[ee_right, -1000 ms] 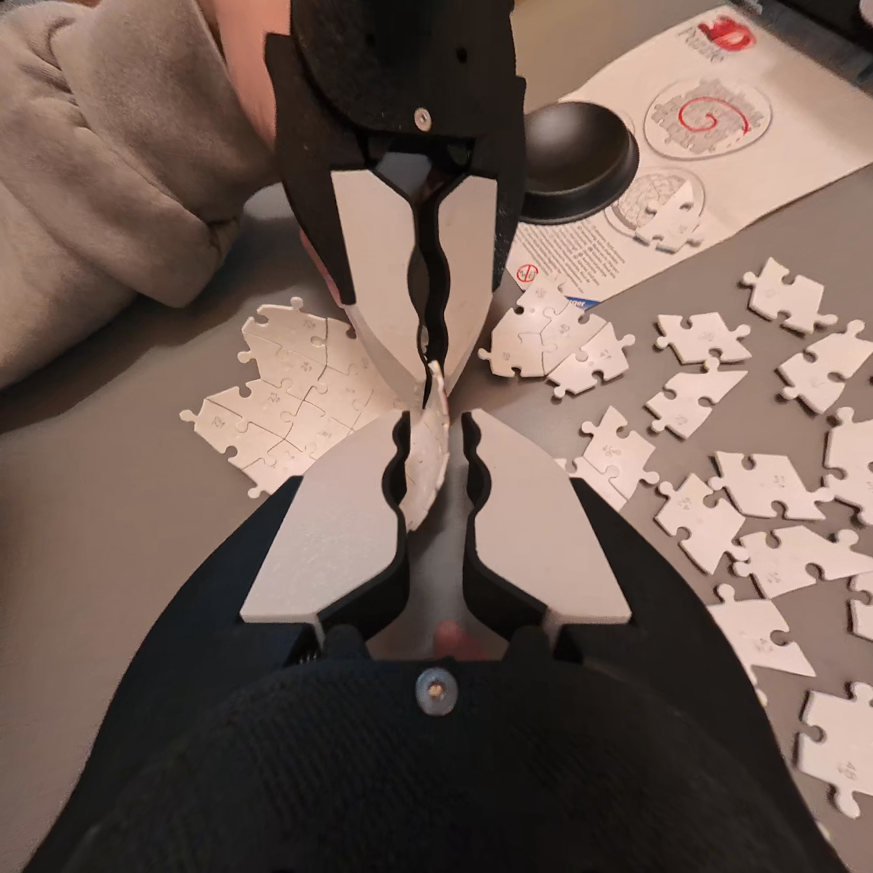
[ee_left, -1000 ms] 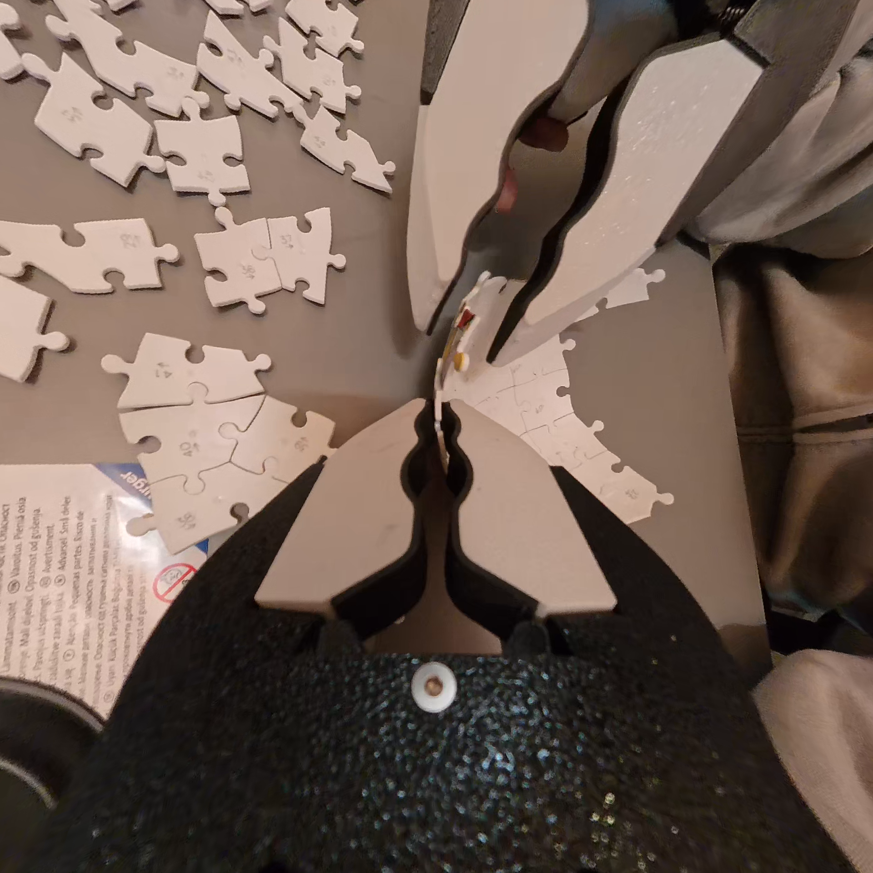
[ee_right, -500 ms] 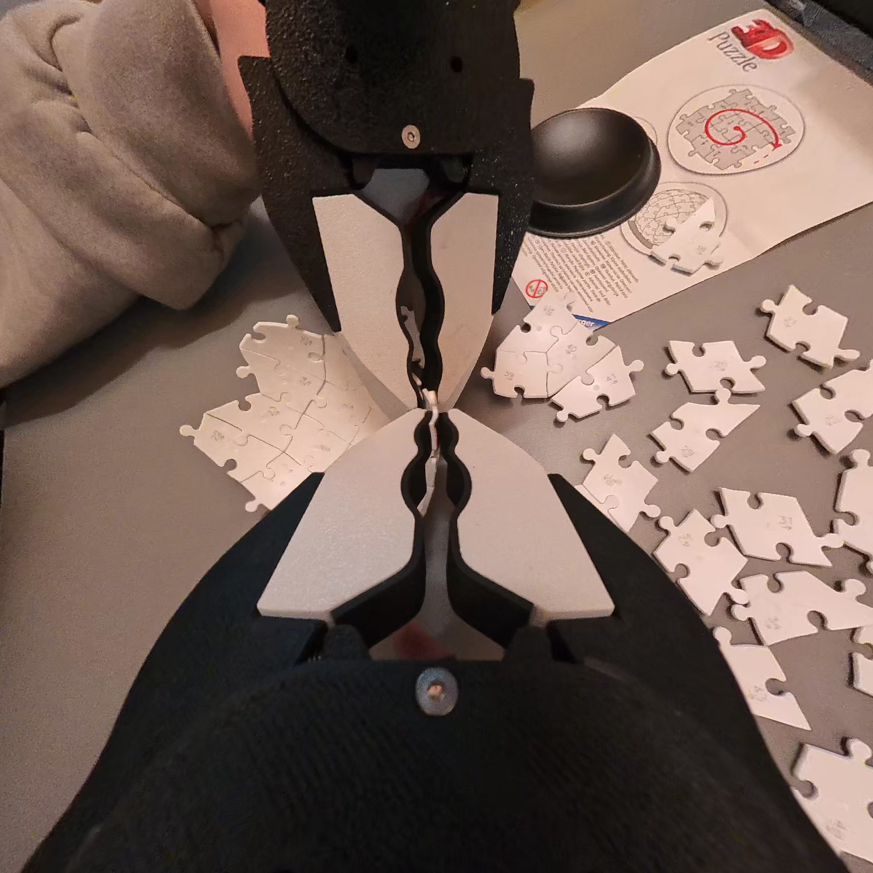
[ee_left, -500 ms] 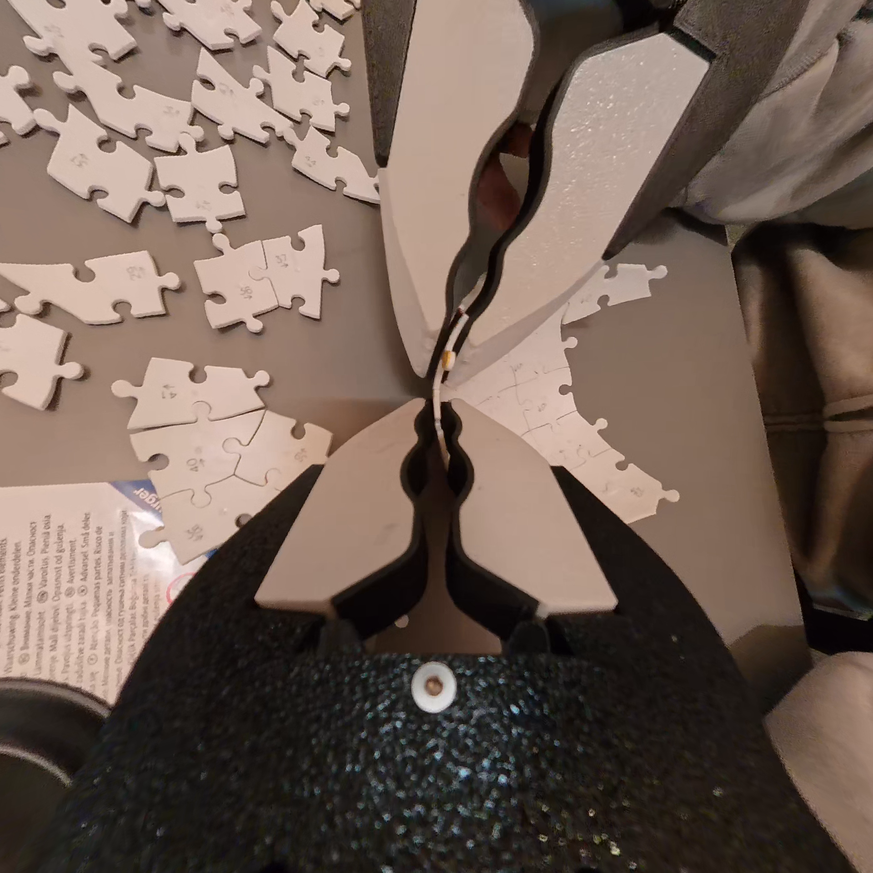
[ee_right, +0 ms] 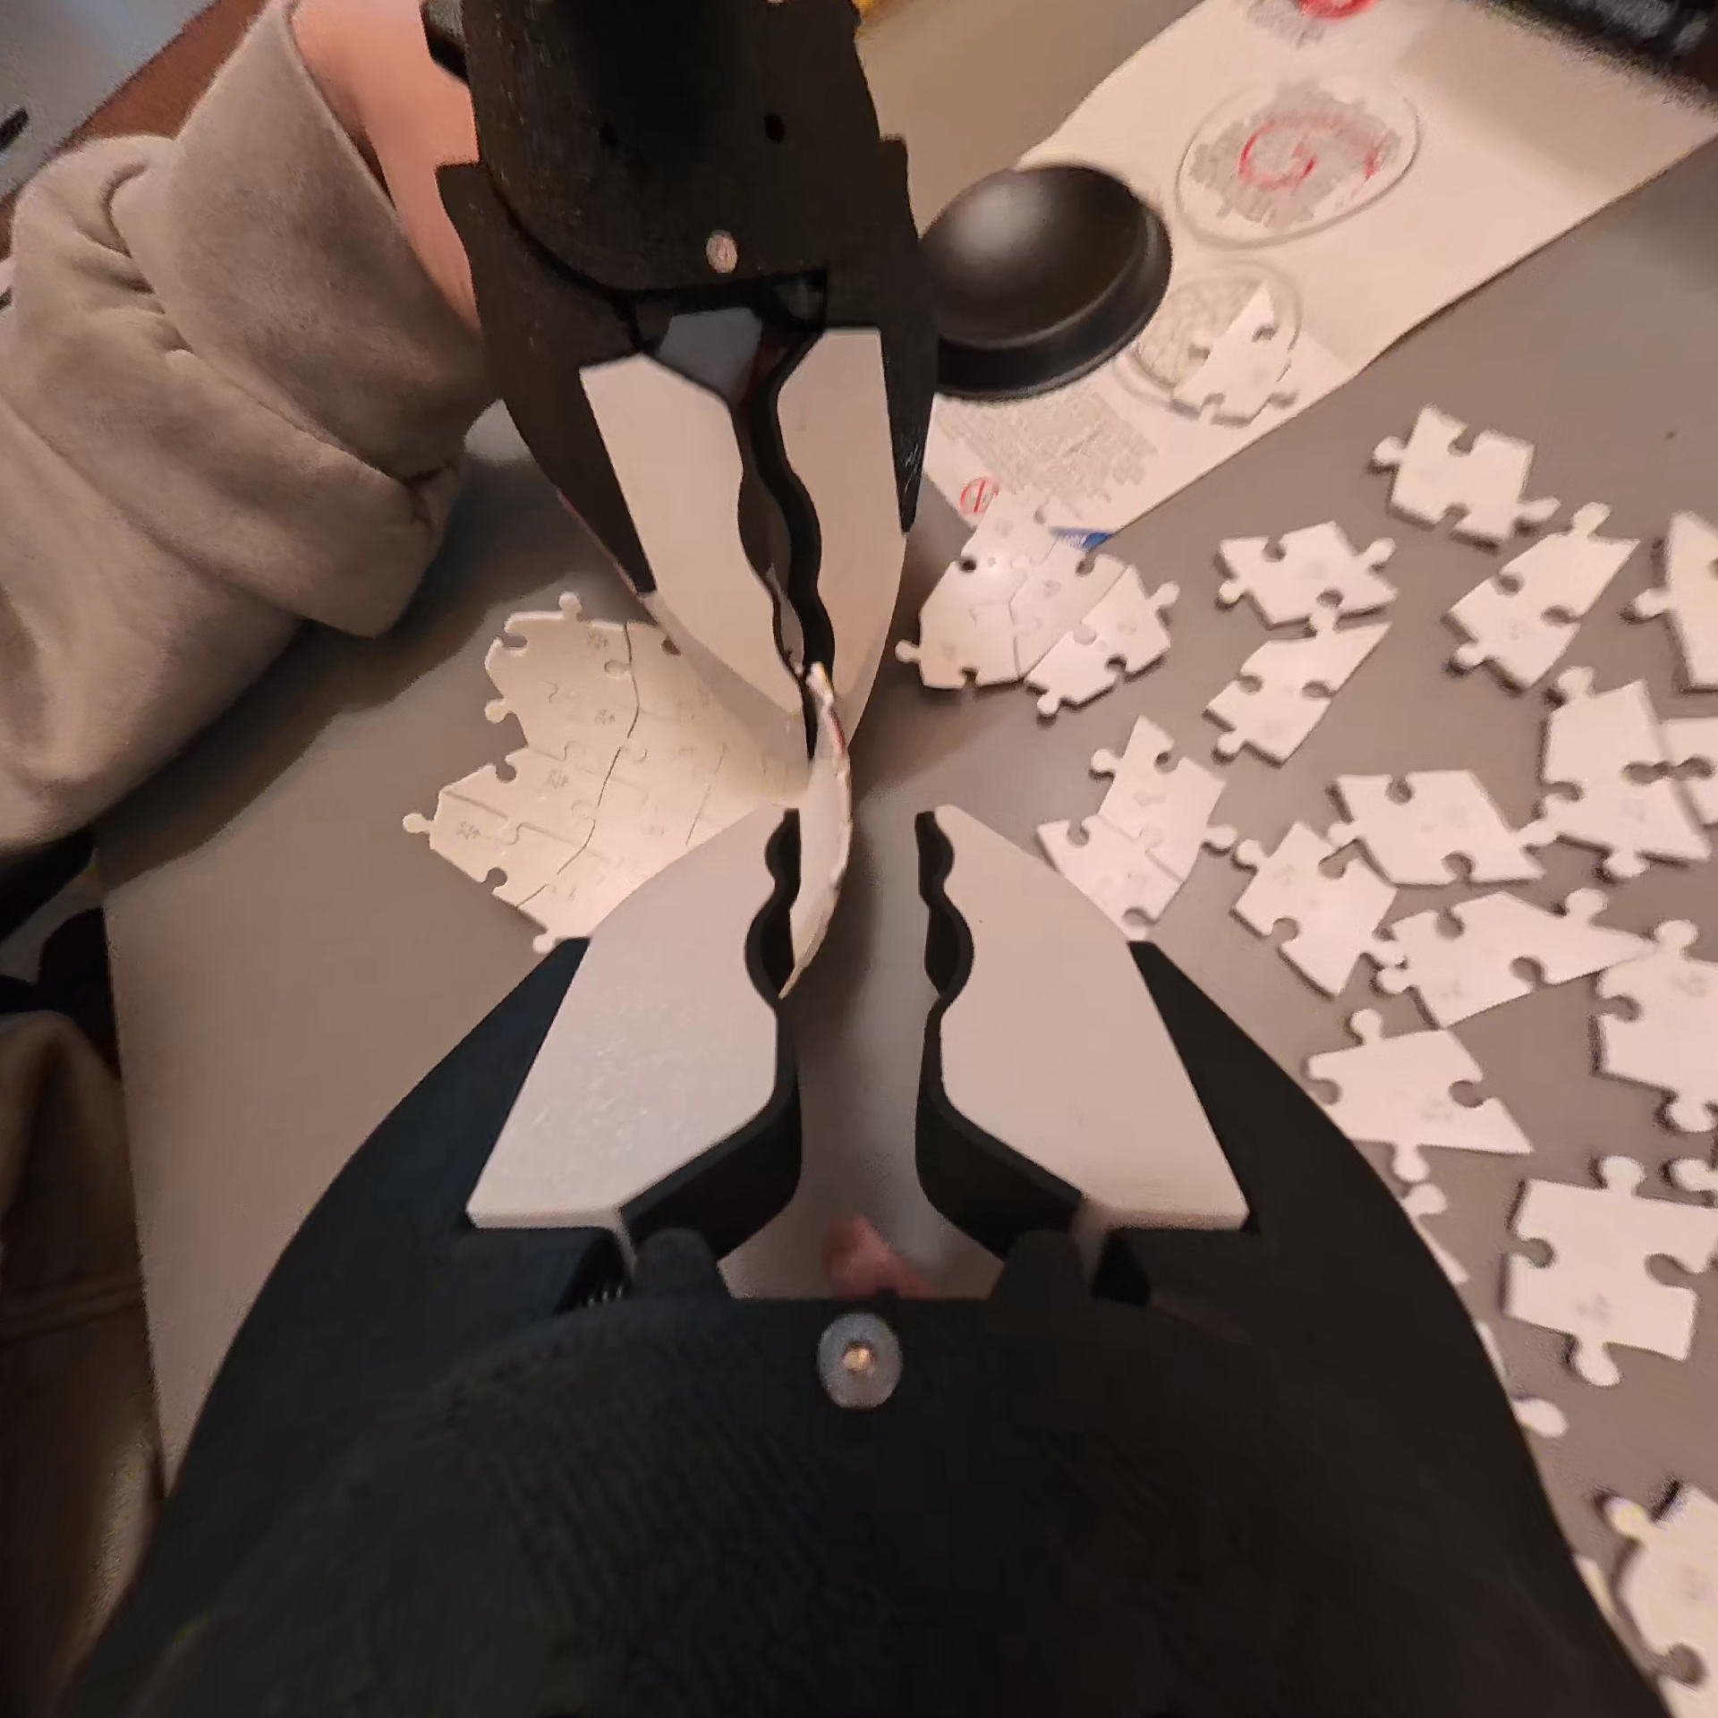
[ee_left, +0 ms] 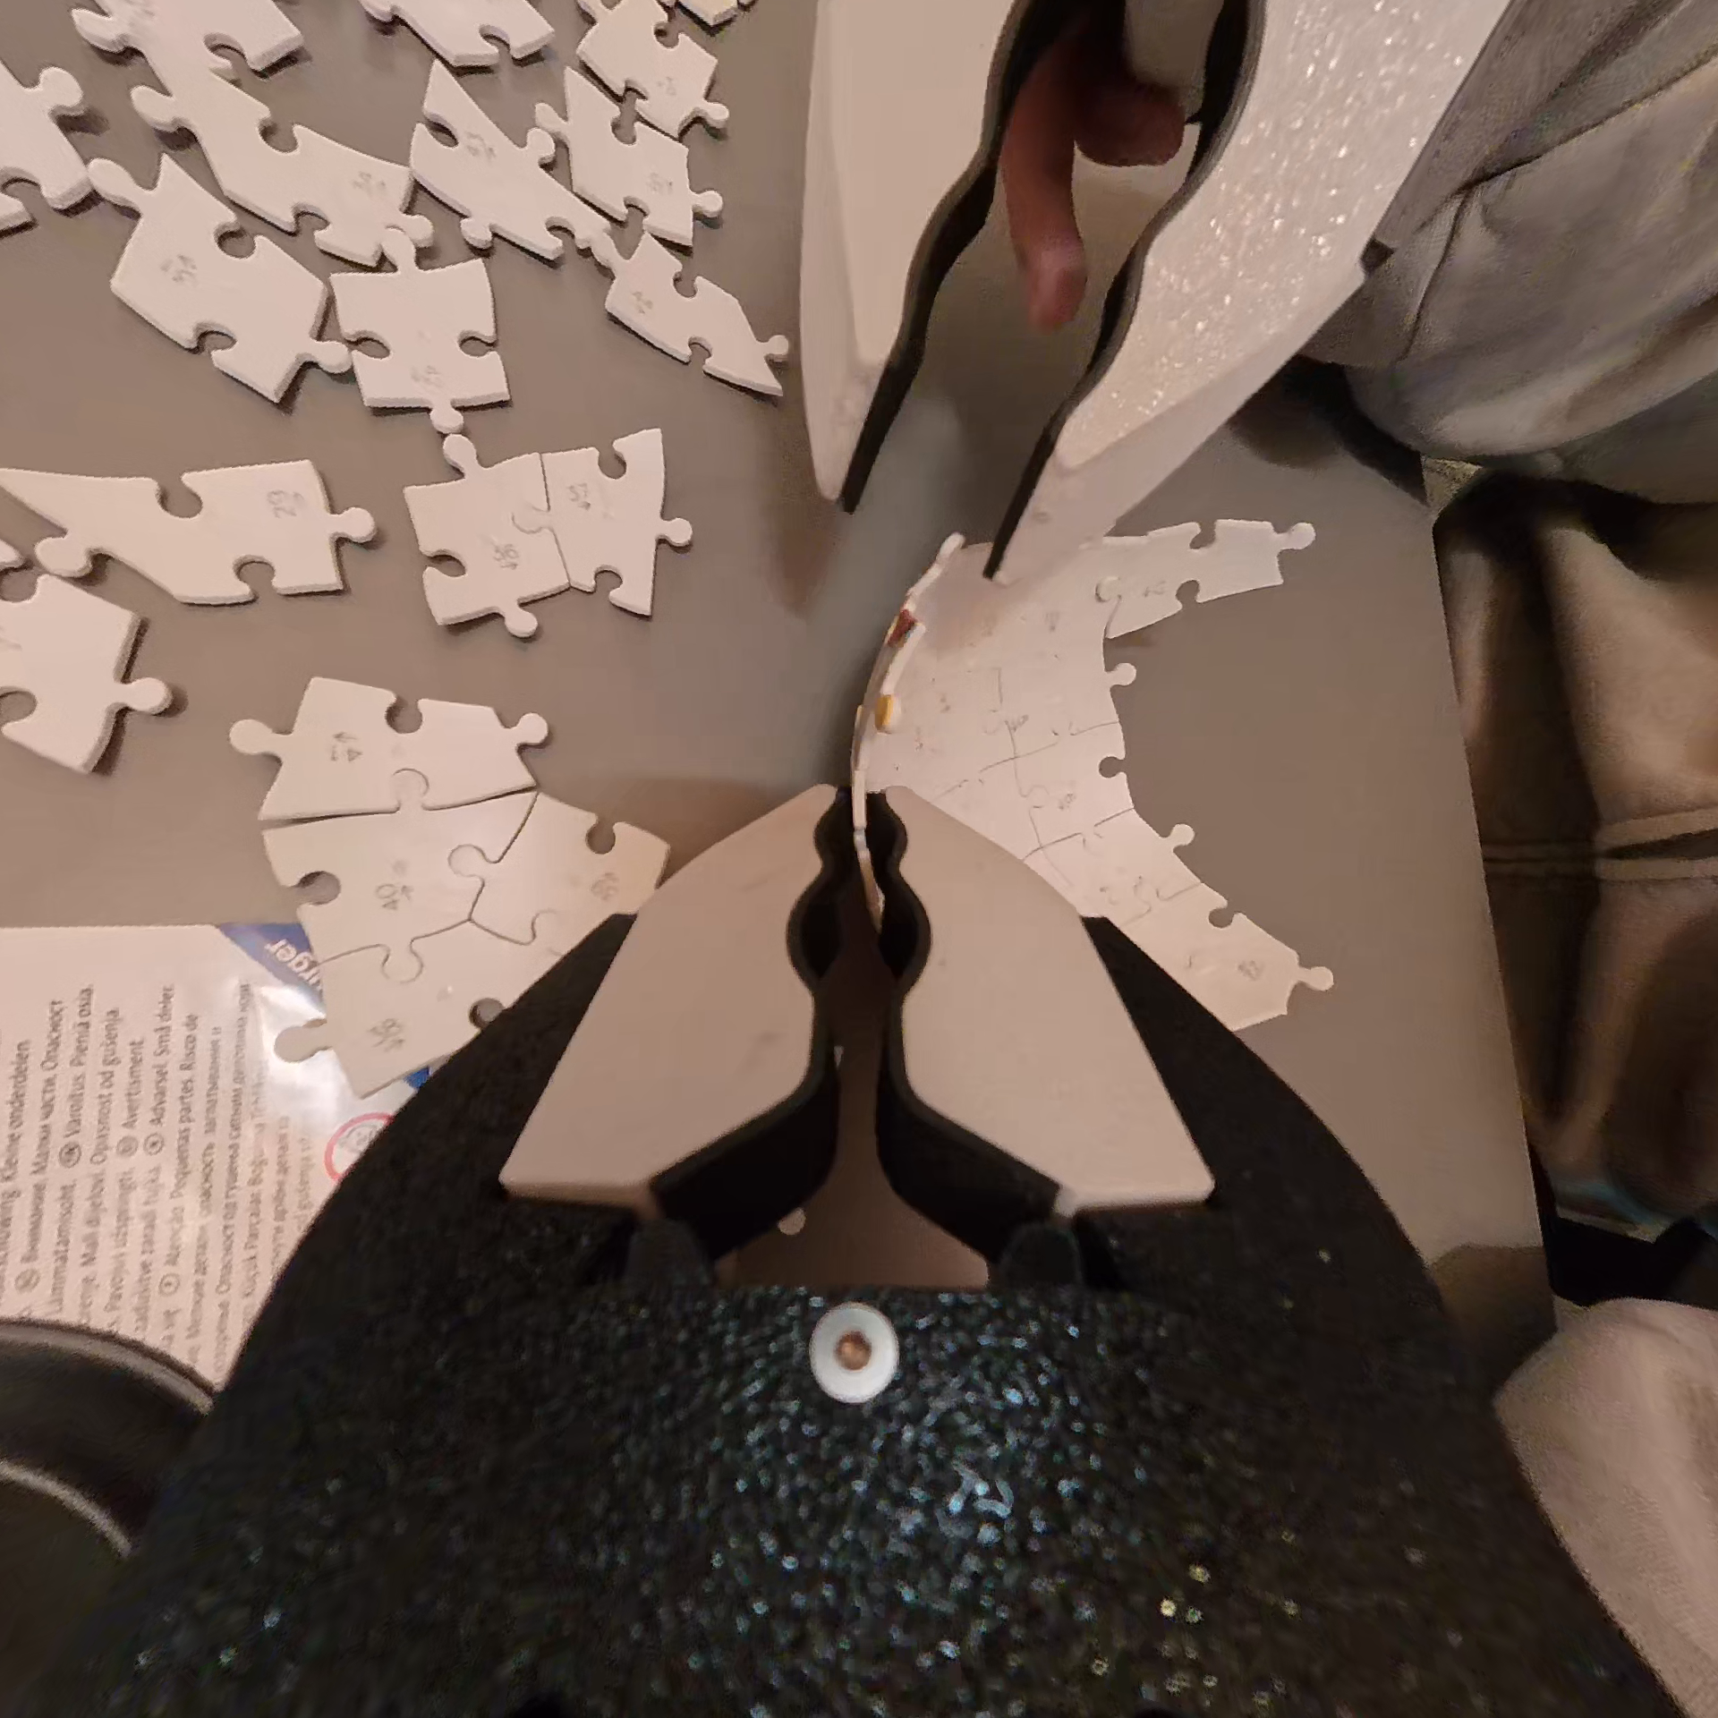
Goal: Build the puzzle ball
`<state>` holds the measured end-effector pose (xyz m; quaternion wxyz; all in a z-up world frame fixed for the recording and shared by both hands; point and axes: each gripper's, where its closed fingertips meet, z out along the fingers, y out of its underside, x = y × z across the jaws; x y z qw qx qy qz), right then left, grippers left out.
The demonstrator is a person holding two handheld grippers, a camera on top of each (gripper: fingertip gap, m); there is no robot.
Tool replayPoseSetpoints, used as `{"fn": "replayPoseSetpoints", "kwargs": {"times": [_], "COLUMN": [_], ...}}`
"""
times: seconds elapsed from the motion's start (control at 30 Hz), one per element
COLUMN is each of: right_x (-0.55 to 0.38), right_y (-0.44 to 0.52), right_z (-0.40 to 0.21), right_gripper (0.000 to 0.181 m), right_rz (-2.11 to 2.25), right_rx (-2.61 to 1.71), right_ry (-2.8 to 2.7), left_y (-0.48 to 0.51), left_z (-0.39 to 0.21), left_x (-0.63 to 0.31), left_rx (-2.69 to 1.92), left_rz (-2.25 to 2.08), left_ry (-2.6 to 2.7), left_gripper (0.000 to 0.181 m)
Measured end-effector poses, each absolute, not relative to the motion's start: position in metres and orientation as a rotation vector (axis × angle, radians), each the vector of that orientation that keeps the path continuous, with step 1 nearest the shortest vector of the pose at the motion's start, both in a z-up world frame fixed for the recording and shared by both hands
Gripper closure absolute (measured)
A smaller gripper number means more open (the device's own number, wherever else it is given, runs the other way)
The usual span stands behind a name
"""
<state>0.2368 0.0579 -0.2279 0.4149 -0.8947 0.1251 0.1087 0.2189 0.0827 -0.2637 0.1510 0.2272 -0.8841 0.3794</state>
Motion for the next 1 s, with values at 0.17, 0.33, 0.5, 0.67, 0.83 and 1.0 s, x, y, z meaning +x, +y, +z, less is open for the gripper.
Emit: {"fn": "replayPoseSetpoints", "kwargs": {"times": [0.17,0.33,0.5,0.67,0.83,1.0], "right_x": [0.227,0.226,0.226,0.221,0.218,0.218], "right_y": [0.061,0.066,0.066,0.066,0.067,0.065], "right_z": [-0.249,-0.253,-0.253,-0.252,-0.248,-0.239], "right_gripper": [0.161,0.177,0.178,0.173,0.158,0.155], "right_rz": [0.301,0.297,0.329,0.371,0.360,0.367], "right_rx": [-2.334,-2.356,-2.361,-2.344,-2.333,-2.282], "right_ry": [0.304,0.277,0.292,0.280,0.281,0.315], "left_y": [0.082,0.083,0.083,0.083,0.082,0.084], "left_z": [-0.264,-0.264,-0.264,-0.264,-0.265,-0.260], "left_x": [0.219,0.218,0.217,0.215,0.218,0.222], "left_rx": [0.659,0.655,0.651,0.644,0.685,0.735], "left_rz": [1.082,1.075,1.081,1.073,1.071,1.096], "left_ry": [-2.537,-2.541,-2.537,-2.524,-2.510,-2.507], "left_gripper": [0.179,0.179,0.179,0.178,0.174,0.168]}}
